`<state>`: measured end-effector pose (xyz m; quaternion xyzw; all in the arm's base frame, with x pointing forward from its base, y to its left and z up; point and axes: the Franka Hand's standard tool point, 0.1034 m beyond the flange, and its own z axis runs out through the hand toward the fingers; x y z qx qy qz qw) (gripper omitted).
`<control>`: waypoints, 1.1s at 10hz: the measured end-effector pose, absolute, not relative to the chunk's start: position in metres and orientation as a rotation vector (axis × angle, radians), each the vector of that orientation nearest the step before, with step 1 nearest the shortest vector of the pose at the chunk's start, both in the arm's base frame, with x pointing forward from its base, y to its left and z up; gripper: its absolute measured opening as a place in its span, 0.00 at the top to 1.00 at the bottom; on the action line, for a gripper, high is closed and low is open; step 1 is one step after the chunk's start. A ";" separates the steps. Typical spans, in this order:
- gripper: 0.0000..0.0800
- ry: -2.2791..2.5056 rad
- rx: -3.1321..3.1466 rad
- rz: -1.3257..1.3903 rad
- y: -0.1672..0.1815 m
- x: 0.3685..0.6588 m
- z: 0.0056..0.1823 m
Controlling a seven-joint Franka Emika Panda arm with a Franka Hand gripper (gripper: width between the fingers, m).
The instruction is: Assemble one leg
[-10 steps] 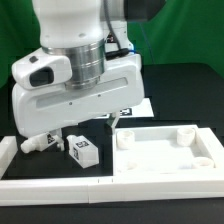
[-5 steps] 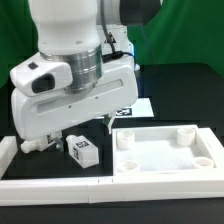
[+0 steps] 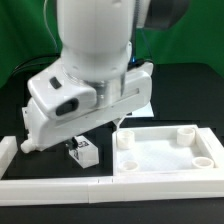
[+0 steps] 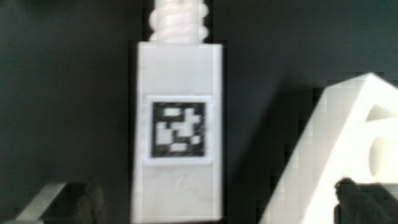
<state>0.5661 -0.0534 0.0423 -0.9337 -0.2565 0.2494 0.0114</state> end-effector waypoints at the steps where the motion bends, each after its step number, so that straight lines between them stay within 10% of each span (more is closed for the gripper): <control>1: 0.19 -0.822 -2.879 0.860 -0.055 0.563 0.040; 11: 0.19 -0.740 -2.921 1.226 -0.078 0.568 0.032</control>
Offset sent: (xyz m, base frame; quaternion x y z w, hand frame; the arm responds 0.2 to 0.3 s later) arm 0.0150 -0.0414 0.0166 -0.0667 -0.1853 0.0379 0.9797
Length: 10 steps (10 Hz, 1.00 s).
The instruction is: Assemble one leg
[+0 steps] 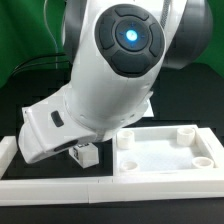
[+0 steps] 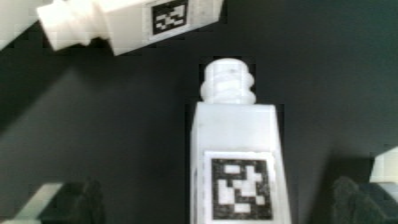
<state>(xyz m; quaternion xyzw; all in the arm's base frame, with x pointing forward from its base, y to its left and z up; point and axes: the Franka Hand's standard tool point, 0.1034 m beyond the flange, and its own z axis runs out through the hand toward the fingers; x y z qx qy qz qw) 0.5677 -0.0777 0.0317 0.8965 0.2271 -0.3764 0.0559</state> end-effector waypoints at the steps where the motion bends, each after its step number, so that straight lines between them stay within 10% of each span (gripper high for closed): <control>1: 0.19 0.623 2.714 -1.137 -0.074 0.567 0.028; 10: 0.19 0.589 2.692 -1.200 -0.077 0.564 0.013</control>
Offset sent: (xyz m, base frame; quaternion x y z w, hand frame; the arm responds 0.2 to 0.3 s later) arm 0.0000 0.0000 0.0000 0.0000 0.0000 0.0000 1.0000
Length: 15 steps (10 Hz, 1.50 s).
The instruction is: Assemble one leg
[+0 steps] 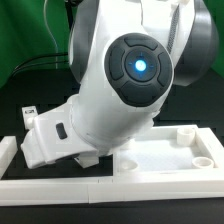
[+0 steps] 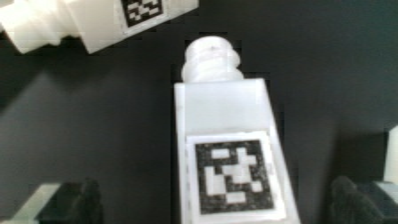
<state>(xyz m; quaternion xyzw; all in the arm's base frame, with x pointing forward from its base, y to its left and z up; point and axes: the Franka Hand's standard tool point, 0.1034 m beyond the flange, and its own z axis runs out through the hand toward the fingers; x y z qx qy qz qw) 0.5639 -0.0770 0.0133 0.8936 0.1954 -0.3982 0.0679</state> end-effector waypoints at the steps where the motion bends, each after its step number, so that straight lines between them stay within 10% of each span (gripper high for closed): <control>1: 0.19 0.586 2.689 -1.204 -0.078 0.563 0.012; 5: 0.34 0.589 2.691 -1.199 -0.078 0.564 0.012; 7: 0.64 0.590 2.692 -1.197 -0.078 0.564 0.011; 10: 0.64 0.598 2.695 -1.199 -0.080 0.564 0.012; 15: 0.64 0.611 2.762 -1.011 -0.034 0.592 0.099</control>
Offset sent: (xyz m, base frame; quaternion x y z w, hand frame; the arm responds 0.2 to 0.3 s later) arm 0.0000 0.0000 0.0000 0.0000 0.0000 0.0000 1.0000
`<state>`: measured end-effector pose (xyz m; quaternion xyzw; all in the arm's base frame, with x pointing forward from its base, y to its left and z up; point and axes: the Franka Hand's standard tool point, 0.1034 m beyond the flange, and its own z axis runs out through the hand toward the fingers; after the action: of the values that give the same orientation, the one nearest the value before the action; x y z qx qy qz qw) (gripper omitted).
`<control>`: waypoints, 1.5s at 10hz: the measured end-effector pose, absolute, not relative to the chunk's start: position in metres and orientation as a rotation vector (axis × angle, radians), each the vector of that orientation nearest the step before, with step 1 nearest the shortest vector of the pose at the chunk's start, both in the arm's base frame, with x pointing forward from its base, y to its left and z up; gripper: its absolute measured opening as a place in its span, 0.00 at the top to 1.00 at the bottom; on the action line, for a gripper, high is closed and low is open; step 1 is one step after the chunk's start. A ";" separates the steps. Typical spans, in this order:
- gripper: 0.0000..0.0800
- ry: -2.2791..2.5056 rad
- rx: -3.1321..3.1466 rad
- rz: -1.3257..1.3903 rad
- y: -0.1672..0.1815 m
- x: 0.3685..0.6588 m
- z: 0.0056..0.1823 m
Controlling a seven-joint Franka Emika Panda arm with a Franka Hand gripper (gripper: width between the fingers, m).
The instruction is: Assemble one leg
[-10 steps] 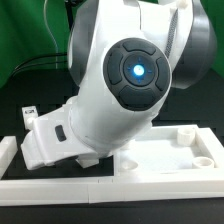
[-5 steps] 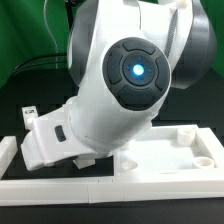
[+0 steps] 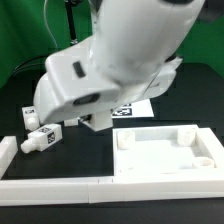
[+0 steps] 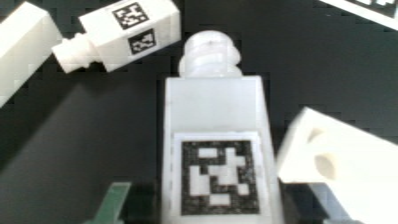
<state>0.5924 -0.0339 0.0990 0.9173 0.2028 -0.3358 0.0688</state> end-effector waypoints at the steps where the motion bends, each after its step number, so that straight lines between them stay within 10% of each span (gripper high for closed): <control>1: 0.64 0.589 2.805 -0.854 -0.016 0.599 0.108; 6: 0.64 0.386 3.021 -0.403 0.007 0.600 0.093; 10: 0.64 0.050 3.217 0.040 0.079 0.633 0.124; 15: 0.64 0.069 3.128 0.682 0.077 0.636 0.116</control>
Offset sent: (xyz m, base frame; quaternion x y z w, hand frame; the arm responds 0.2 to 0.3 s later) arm 0.0000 0.0000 0.0000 0.0000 0.1296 0.0000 0.9916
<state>0.6356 0.0770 0.1159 0.9764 0.0214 0.2128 -0.0301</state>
